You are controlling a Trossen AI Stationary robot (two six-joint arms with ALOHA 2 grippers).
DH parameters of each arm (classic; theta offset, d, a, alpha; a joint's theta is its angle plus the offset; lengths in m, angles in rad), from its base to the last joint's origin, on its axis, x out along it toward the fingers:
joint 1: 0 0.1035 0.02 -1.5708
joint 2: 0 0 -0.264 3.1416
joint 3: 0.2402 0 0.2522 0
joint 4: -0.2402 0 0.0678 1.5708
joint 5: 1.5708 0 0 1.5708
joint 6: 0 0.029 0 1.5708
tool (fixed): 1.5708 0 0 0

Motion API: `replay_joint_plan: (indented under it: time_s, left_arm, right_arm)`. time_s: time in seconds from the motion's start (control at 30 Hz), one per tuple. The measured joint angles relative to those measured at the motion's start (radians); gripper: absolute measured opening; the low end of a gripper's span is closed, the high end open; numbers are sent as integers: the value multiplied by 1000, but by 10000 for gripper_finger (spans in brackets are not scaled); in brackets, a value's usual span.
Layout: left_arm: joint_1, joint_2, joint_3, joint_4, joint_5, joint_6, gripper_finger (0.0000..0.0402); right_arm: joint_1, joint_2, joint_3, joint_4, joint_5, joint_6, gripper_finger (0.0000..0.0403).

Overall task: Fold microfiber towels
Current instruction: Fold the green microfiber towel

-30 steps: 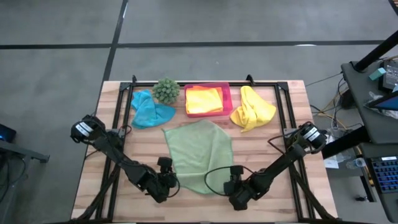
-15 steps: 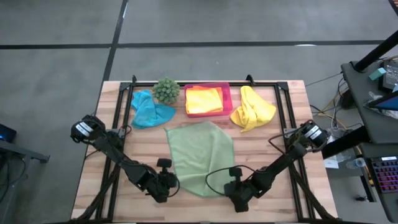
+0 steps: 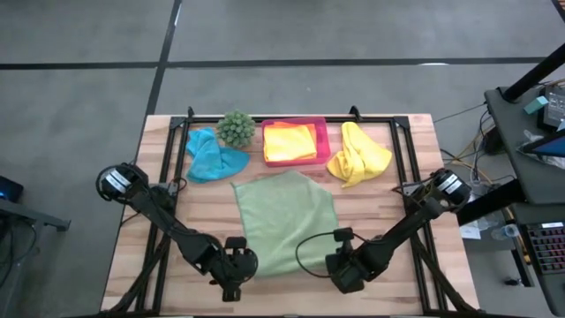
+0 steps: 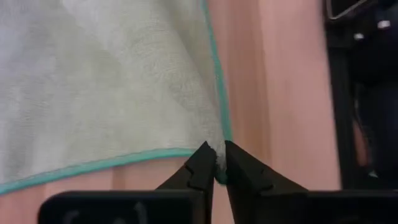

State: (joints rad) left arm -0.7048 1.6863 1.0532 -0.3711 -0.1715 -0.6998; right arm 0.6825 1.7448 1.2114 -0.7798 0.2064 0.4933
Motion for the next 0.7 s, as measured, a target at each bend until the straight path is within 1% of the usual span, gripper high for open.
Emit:
replay_joint_plan:
  time_s: [0.13, 0.47, 0.57, 0.7]
  left_arm:
    - [0, 0, 3, -4, 7, -3, 48]
    - [3, 0, 3, 4, 6, -5, 124]
    - [4, 0, 3, 19, 11, -1, 134]
    - [10, -5, 3, 24, 0, -1, 134]
  right_arm:
    - [7, -4, 1, -12, -27, -8, 9]
    - [7, -4, -1, -7, -23, -20, 9]
    - [7, -4, -1, -7, -23, -21, 9]
    - [11, -4, -1, -6, -23, -31, 9]
